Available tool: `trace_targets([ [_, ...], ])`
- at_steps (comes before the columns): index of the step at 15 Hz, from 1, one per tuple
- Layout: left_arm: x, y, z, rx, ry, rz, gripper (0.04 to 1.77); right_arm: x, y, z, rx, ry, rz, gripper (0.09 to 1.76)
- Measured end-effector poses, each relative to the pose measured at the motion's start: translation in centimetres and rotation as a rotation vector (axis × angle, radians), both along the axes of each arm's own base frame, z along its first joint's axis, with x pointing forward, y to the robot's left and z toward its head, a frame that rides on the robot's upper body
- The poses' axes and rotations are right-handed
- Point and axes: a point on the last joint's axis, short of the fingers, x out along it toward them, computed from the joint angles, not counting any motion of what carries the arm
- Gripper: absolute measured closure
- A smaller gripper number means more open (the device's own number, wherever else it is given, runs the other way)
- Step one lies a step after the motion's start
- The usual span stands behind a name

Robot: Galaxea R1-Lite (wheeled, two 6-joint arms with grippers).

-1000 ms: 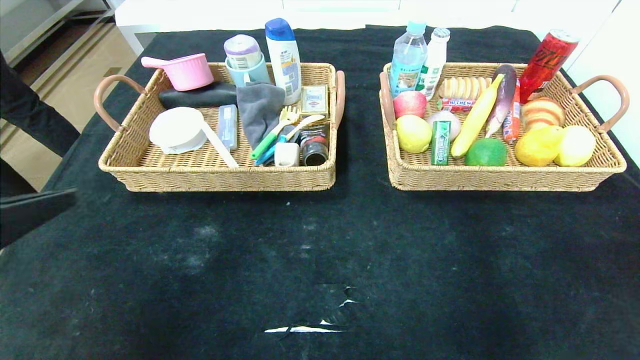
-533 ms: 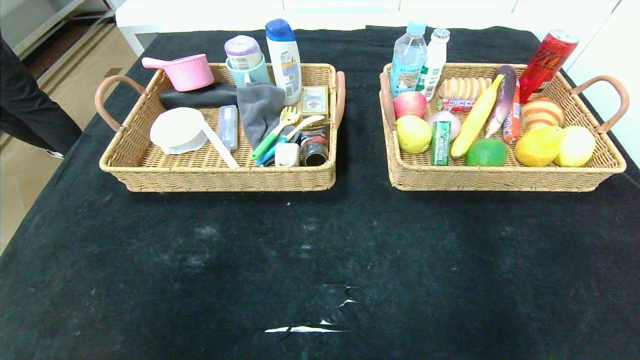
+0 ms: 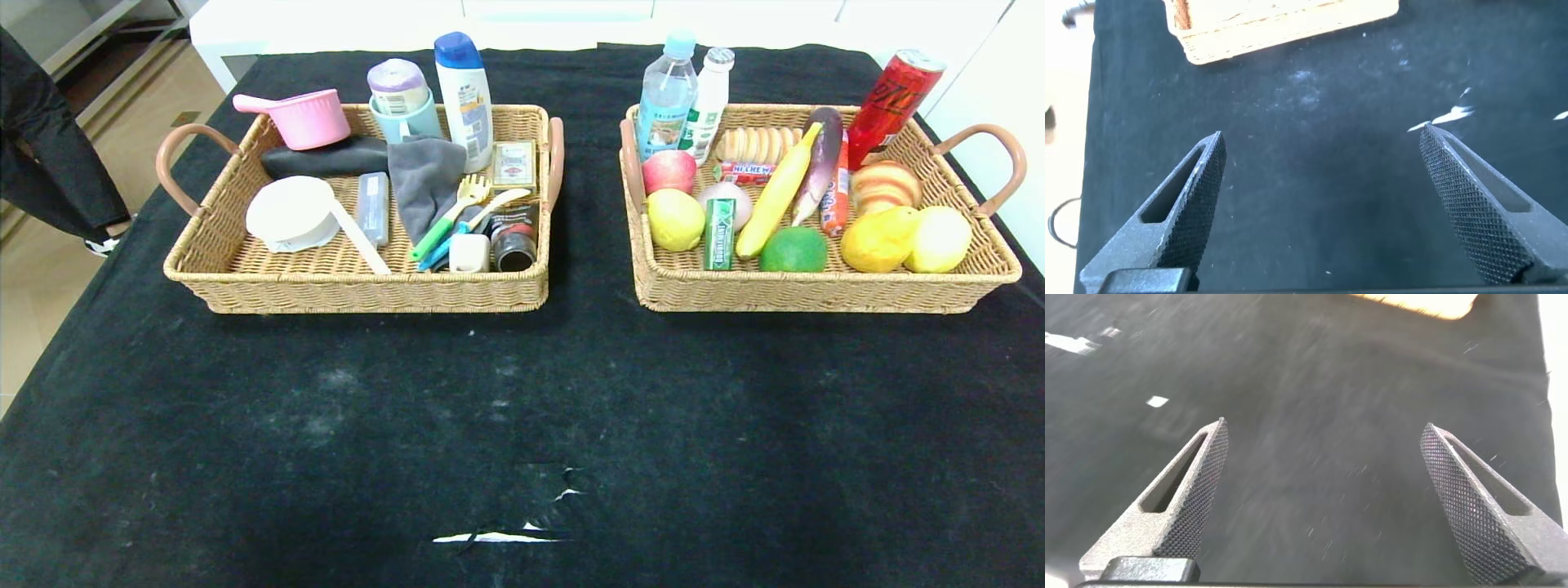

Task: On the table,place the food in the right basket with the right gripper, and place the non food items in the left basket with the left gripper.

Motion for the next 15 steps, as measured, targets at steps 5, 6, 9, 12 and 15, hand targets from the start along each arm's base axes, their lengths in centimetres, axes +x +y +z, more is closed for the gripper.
trace_targets([
  [5,4.1,0.4,-7.3,0.018,-0.093,0.107,0.09,4.4,-0.1,-4.2,0.01,-0.197,-0.054,0.14],
  [6,4.6,0.4,-8.6,0.019,-0.065,0.132,0.09,5.0,-0.2,-5.5,0.014,-0.153,-0.109,0.14],
  [9,5.4,0.6,-11.4,0.021,0.012,0.205,0.09,5.4,-0.4,-7.7,0.04,-0.014,-0.174,0.14],
  [12,5.5,0.6,-11.9,-0.03,0.022,0.206,0.09,5.5,-0.4,-7.9,0.106,0.0,-0.183,0.14],
  [15,5.6,0.6,-12.4,-0.119,0.051,0.194,0.09,5.5,-0.4,-7.9,0.106,0.002,-0.184,0.14],
])
